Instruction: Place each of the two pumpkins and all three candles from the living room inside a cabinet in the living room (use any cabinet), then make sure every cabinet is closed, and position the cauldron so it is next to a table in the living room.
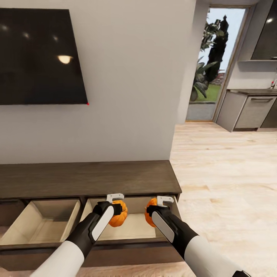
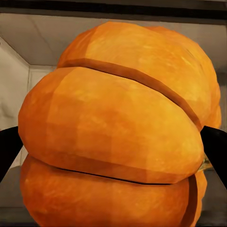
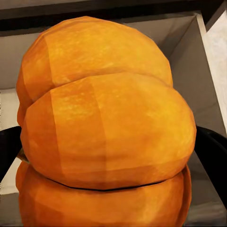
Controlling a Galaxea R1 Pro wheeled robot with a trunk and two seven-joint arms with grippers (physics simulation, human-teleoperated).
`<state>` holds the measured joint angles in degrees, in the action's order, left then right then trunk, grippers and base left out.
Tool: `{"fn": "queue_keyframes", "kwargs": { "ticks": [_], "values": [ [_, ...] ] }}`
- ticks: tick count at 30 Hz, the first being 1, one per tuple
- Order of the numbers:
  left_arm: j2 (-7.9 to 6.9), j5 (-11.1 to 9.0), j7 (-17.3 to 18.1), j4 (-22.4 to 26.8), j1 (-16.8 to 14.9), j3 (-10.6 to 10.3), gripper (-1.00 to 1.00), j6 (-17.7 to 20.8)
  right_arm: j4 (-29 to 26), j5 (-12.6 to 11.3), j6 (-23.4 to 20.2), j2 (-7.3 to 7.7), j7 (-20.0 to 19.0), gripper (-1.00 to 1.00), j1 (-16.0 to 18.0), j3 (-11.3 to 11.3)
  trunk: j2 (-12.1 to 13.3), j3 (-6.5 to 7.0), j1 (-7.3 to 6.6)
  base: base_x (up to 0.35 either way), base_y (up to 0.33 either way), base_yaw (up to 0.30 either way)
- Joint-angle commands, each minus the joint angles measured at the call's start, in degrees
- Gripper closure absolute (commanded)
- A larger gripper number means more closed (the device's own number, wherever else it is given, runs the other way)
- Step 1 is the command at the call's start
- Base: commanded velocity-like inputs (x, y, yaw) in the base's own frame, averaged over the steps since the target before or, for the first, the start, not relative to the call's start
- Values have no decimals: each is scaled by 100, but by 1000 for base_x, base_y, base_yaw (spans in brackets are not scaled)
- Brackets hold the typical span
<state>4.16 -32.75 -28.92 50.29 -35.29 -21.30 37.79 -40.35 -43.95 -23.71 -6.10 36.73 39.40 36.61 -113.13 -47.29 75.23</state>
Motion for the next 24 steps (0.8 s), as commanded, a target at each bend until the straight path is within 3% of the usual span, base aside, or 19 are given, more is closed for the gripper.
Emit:
{"fn": "queue_keyframes", "kwargs": {
  "ticks": [1,15,24],
  "values": [
    [-3,-50,-61,7,-4,-15,100,10,-8,-26,-20,4,54,100,7,23,-3,-5,-3,-126,0,0],
    [-3,-53,-61,7,-4,-3,100,10,-8,-26,-20,4,54,100,7,27,-3,-5,-3,-19,3,0],
    [-3,-56,-61,6,-4,55,100,10,-11,-23,98,4,54,100,7,30,-364,-167,195,0,0,0]
  ]
}}
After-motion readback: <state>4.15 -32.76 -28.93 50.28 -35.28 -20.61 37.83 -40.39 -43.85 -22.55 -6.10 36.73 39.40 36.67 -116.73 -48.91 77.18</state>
